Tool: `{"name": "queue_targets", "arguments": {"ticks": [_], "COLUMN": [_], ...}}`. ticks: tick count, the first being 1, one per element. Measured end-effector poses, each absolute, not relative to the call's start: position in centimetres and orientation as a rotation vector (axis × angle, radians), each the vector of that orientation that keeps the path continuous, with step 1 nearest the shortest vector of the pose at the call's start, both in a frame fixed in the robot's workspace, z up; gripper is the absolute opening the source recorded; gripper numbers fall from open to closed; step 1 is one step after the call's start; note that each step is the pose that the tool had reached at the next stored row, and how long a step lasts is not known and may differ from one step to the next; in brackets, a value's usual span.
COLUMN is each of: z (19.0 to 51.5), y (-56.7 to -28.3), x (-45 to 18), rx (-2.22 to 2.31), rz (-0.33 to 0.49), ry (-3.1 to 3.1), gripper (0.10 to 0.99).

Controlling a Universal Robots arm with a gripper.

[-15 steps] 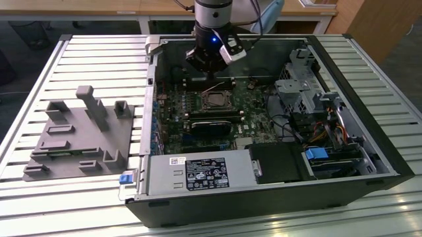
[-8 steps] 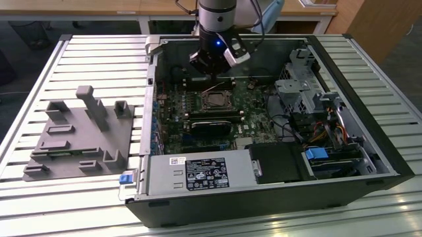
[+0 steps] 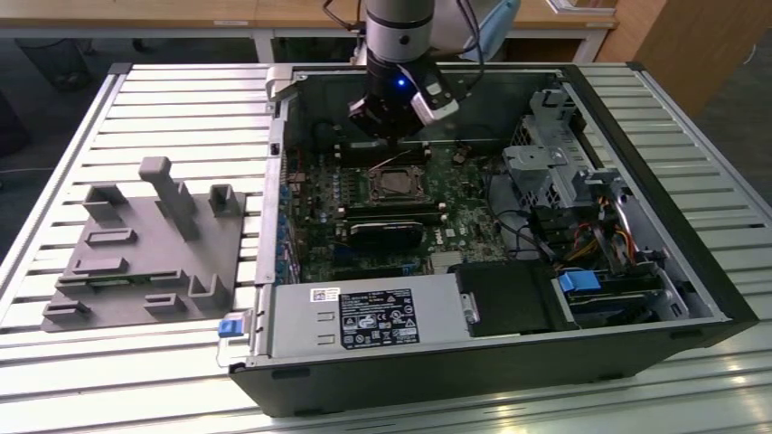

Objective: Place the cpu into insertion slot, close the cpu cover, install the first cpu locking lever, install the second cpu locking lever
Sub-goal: 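Install the first cpu locking lever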

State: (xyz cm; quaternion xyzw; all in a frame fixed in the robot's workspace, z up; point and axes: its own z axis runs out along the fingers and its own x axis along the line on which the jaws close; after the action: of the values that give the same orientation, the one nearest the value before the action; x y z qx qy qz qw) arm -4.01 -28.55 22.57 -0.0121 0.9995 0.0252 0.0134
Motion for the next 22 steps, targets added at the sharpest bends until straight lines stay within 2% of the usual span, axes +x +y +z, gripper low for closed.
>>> {"name": "queue_targets", "arguments": {"ticks": [22], "z": [21.3], "y": [-27.9], "x": [-2.3], "rx": [-0.01], "rz": [0.078], "ry": [3.113], "gripper": [0.106]}}
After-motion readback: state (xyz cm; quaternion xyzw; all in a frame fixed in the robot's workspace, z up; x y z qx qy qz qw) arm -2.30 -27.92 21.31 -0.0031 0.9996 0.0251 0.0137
